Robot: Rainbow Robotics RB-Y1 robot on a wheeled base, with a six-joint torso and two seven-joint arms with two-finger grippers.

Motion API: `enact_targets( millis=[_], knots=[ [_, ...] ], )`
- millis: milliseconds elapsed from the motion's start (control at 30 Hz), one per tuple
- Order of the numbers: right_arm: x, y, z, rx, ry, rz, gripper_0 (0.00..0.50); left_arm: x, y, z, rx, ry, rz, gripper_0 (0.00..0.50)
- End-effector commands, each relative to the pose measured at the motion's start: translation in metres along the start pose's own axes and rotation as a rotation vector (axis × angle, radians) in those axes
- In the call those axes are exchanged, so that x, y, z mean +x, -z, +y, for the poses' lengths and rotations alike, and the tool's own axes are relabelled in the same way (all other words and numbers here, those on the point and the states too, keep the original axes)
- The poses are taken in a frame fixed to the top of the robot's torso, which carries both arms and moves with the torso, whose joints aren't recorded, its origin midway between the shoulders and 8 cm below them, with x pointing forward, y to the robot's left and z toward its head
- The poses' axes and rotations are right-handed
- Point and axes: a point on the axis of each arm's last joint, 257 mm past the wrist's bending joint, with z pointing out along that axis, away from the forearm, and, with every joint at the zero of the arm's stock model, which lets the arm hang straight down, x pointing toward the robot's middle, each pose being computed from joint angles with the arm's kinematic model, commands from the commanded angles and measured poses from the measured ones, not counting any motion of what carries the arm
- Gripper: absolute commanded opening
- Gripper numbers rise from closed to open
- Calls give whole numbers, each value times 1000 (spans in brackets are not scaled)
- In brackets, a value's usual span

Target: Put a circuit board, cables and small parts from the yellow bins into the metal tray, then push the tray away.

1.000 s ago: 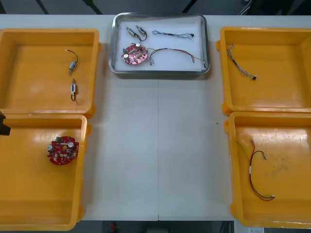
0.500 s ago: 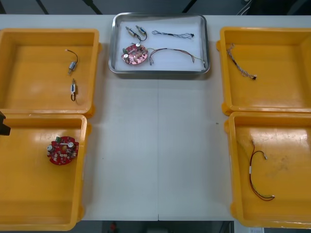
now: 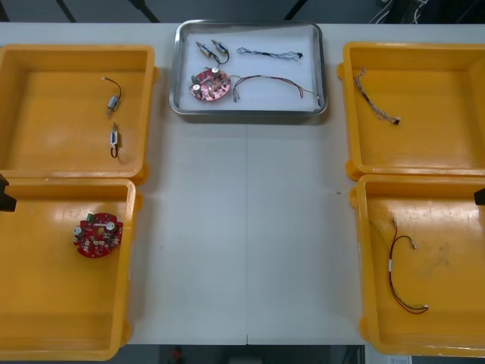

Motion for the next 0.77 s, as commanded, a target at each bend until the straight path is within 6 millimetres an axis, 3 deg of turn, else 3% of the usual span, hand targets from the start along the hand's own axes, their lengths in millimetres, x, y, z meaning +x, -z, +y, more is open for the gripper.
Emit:
enact_targets(
  millis=[33,767],
  knots=[
    [1,0,7,17,66,-29,500,-1,7,7,-25,-52,-15,500],
    [1,0,7,17,66,-29,500,-1,7,7,-25,-52,-15,500]
  ],
)
